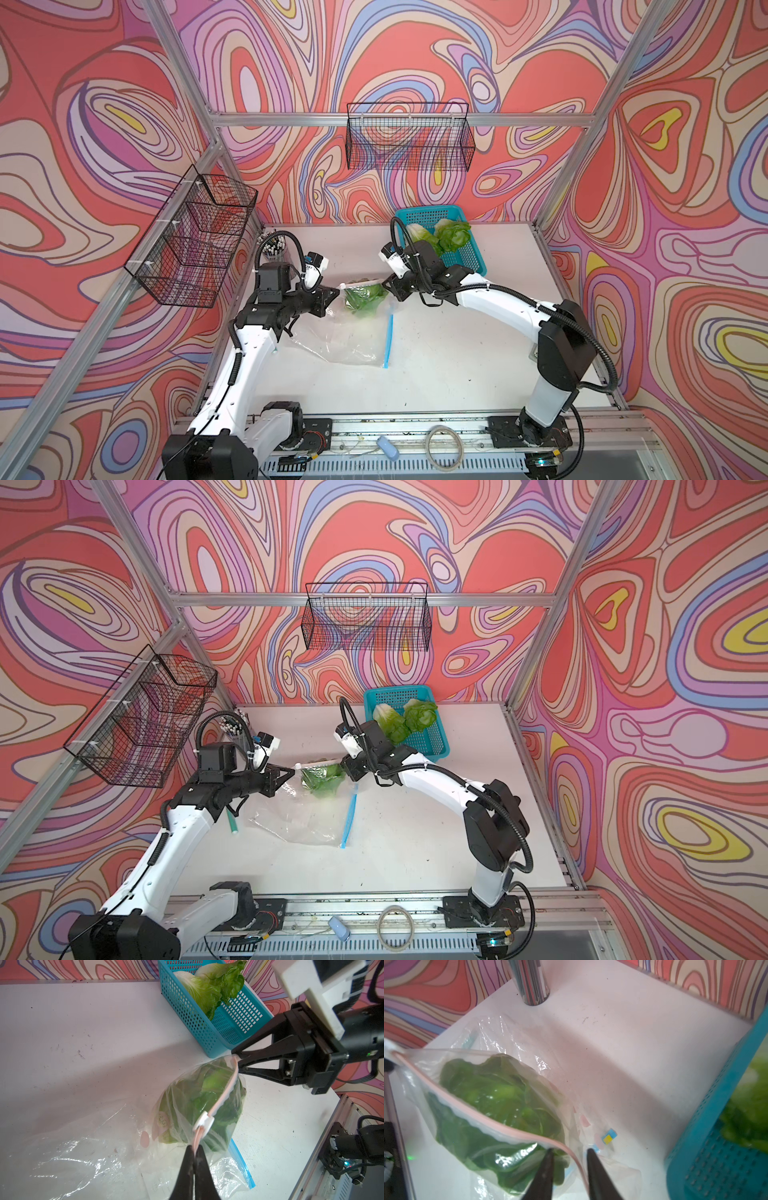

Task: Open the zip-top bag and take out the chinese cabbages
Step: Unzip the zipper on the zipper food storage bag.

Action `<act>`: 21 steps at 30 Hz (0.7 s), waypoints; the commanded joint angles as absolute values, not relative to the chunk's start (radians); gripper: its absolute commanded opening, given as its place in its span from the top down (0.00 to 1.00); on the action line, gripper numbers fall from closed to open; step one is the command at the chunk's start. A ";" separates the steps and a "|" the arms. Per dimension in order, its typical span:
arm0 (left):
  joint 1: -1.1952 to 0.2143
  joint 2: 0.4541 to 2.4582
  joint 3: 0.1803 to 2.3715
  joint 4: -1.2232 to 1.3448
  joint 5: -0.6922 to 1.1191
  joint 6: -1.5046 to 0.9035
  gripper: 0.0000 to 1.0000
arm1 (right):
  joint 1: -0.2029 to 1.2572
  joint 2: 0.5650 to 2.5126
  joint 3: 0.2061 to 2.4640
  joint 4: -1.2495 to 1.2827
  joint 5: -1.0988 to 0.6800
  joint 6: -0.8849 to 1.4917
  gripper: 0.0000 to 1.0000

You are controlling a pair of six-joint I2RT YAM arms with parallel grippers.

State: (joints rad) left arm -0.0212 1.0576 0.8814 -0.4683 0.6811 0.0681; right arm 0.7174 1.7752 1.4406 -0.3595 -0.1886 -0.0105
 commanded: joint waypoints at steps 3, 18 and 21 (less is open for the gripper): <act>-0.037 1.036 0.871 -0.439 0.715 0.097 1.00 | 0.719 1.767 1.521 -0.363 -0.209 -0.111 0.35; -0.060 1.031 0.867 -0.445 0.705 0.118 1.00 | 0.719 1.990 1.858 -0.591 -0.674 -0.411 0.46; -0.063 1.033 0.866 -0.444 0.697 0.118 1.00 | 0.719 2.040 1.911 -0.617 -0.705 -0.419 0.55</act>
